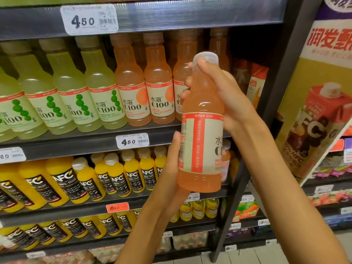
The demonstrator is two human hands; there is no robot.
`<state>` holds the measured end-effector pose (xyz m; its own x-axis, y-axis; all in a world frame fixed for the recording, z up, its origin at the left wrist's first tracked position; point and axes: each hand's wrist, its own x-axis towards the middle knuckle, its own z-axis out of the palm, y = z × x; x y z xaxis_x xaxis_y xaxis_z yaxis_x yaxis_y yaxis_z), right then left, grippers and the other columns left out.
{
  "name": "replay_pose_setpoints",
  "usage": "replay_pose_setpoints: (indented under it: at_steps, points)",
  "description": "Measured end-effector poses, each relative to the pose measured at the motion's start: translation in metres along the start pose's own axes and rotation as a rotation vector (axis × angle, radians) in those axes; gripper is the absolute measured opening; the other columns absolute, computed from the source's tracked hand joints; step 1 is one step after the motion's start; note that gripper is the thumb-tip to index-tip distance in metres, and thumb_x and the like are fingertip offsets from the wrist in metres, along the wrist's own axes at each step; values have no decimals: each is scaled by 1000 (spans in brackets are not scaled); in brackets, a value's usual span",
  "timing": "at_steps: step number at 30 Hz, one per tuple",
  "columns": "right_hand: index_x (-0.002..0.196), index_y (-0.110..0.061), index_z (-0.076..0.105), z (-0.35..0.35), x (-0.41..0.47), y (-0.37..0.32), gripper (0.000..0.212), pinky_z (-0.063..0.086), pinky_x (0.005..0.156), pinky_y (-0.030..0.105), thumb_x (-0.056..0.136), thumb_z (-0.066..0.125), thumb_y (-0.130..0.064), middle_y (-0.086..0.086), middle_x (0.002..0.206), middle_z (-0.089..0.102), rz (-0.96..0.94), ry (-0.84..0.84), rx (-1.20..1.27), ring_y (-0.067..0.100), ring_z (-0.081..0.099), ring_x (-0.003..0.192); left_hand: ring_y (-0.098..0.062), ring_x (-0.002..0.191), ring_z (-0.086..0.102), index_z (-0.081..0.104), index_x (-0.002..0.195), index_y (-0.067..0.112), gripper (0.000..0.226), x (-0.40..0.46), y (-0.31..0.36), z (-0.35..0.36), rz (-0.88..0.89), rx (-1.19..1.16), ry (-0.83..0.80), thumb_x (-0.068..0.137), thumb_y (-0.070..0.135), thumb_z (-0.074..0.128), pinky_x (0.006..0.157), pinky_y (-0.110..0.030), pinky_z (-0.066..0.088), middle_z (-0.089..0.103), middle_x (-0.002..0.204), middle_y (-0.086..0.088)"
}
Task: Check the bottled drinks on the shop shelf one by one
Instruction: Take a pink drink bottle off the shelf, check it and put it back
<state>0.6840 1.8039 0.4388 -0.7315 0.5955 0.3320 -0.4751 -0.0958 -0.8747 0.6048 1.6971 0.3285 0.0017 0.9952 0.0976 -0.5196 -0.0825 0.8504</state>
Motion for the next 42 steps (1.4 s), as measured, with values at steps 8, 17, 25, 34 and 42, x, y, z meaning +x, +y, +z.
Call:
replay_pose_setpoints:
  at_steps: [8,17,25,34,42]
  points:
    - [86,-8,57,-2,5,-6,27,58,60,28,98,50,-32,4,64,69,37,109,-190,19,70,65,-27,100,66,55,133,20,79,-6,10,2,18,67,-2,71,70,63,89,-45,50,66,119,-15]
    - [85,-3,66,-5,12,12,39,58,67,32,99,47,-34,19,84,67,96,11,-6,26,71,74,-25,80,64,49,123,-4,68,-8,15,28,-106,-551,-232,78,43,70,71,-35,56,61,99,-18]
    - [88,-5,60,-4,11,14,28,59,67,32,99,48,-27,9,75,68,75,53,-54,22,69,68,-24,85,65,52,124,-3,70,-8,5,20,-88,-555,-205,81,50,65,75,-35,56,63,104,-17]
    - [118,-9,42,-3,-6,1,22,55,70,34,100,36,-20,9,94,61,-262,-122,-107,22,65,81,-21,103,68,61,120,23,81,-5,8,-5,159,377,157,63,80,61,82,-33,56,72,112,-3]
    - [129,-7,35,-1,-27,0,46,52,79,34,88,51,-21,4,92,64,-443,-205,-293,21,65,85,-16,93,71,60,108,23,81,1,0,-7,329,440,131,47,74,75,74,-24,56,75,97,1]
